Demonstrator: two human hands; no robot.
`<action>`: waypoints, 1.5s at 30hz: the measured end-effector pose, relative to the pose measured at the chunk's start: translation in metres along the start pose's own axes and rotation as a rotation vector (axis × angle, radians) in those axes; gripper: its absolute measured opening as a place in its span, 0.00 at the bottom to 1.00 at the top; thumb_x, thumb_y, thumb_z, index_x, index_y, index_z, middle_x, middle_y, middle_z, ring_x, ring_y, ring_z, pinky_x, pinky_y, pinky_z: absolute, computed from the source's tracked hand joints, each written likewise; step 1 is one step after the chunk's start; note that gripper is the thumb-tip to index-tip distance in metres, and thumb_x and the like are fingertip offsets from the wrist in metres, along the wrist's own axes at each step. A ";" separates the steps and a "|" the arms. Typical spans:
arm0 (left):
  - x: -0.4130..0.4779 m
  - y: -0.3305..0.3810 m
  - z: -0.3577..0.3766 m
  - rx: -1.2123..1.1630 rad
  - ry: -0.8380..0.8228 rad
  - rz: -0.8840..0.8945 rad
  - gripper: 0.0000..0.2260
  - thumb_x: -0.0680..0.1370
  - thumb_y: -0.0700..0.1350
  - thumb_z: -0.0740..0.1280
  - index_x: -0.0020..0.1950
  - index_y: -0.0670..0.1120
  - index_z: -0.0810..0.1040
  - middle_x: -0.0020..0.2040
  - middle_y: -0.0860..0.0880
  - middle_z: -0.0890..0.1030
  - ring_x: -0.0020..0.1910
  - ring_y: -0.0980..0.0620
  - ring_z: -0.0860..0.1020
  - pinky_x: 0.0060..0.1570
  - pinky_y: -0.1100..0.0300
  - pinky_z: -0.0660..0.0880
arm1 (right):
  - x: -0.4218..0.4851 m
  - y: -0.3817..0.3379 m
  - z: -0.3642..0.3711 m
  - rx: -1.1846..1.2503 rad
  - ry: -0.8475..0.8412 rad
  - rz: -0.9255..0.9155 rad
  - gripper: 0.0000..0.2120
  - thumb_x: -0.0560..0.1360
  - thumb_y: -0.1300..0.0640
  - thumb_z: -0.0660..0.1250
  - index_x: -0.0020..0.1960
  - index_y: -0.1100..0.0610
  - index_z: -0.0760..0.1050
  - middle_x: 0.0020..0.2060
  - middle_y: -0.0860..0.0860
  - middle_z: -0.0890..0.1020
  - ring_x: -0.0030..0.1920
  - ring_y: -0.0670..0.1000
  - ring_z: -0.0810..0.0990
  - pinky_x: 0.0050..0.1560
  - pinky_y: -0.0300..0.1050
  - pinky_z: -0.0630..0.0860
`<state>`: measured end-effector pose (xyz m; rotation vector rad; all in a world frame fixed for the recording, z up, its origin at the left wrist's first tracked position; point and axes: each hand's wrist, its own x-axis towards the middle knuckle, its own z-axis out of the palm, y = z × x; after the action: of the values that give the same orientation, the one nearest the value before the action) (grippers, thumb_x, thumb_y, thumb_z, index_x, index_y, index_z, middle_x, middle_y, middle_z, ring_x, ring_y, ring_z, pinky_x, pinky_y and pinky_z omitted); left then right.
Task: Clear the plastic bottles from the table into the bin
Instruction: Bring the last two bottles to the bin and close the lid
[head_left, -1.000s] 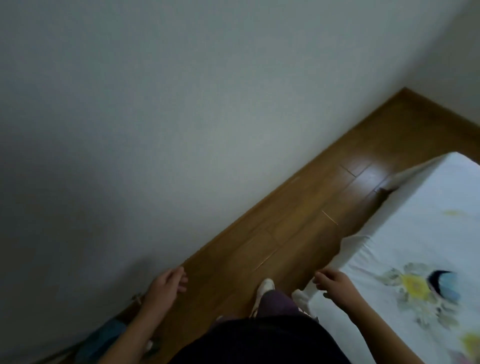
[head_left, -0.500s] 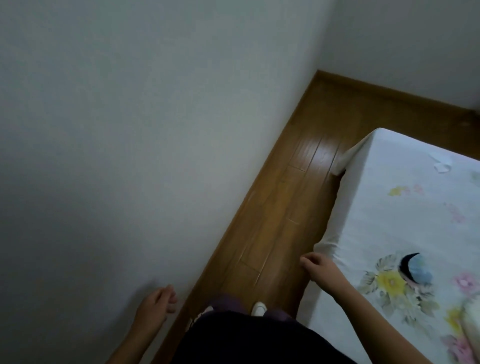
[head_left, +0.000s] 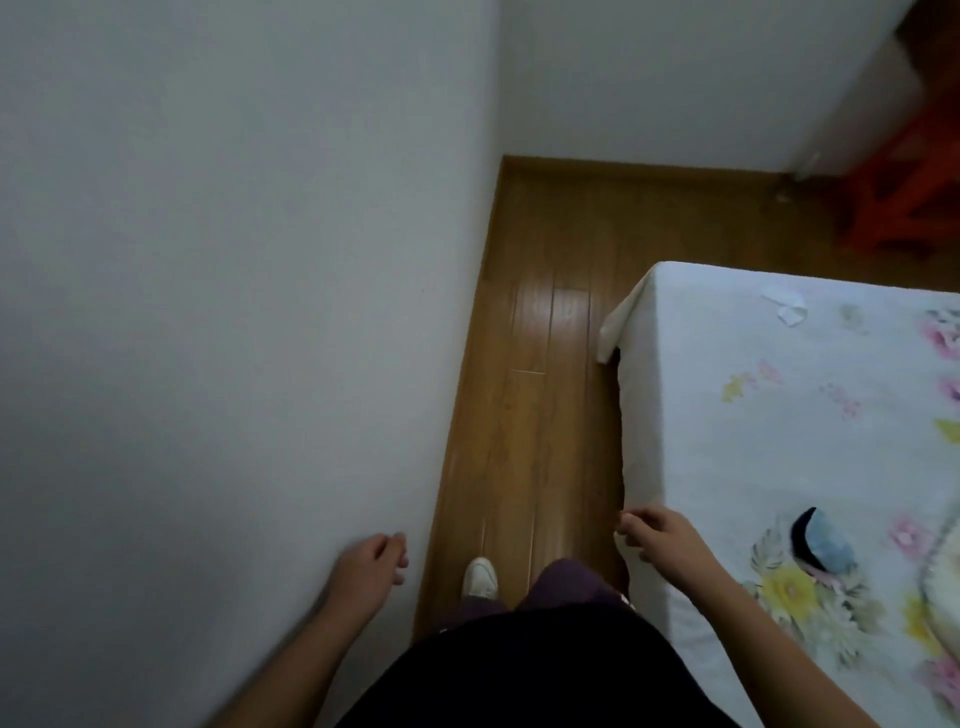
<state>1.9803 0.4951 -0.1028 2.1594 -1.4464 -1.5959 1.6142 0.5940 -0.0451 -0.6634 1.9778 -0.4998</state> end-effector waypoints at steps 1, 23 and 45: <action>0.013 0.023 -0.001 0.040 -0.031 0.020 0.15 0.83 0.53 0.62 0.45 0.47 0.82 0.42 0.49 0.86 0.40 0.48 0.84 0.40 0.56 0.76 | 0.003 0.003 -0.005 0.028 0.027 0.026 0.11 0.81 0.53 0.64 0.58 0.57 0.80 0.52 0.54 0.83 0.54 0.54 0.82 0.60 0.55 0.79; 0.205 0.323 0.050 -0.036 0.071 0.006 0.14 0.84 0.49 0.62 0.45 0.42 0.81 0.44 0.42 0.86 0.37 0.46 0.82 0.35 0.57 0.73 | 0.279 -0.146 -0.198 0.115 0.005 0.041 0.11 0.80 0.54 0.65 0.55 0.59 0.81 0.50 0.54 0.85 0.51 0.52 0.83 0.59 0.55 0.79; 0.452 0.657 0.062 0.175 -0.125 0.182 0.13 0.84 0.49 0.61 0.47 0.45 0.82 0.45 0.44 0.85 0.41 0.46 0.83 0.40 0.55 0.75 | 0.496 -0.263 -0.325 0.237 0.152 0.218 0.08 0.80 0.55 0.64 0.48 0.56 0.81 0.47 0.53 0.85 0.48 0.53 0.83 0.47 0.48 0.78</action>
<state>1.5248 -0.1622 -0.0774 1.9739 -1.8256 -1.6198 1.1950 0.1005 -0.0692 -0.2643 2.0613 -0.6533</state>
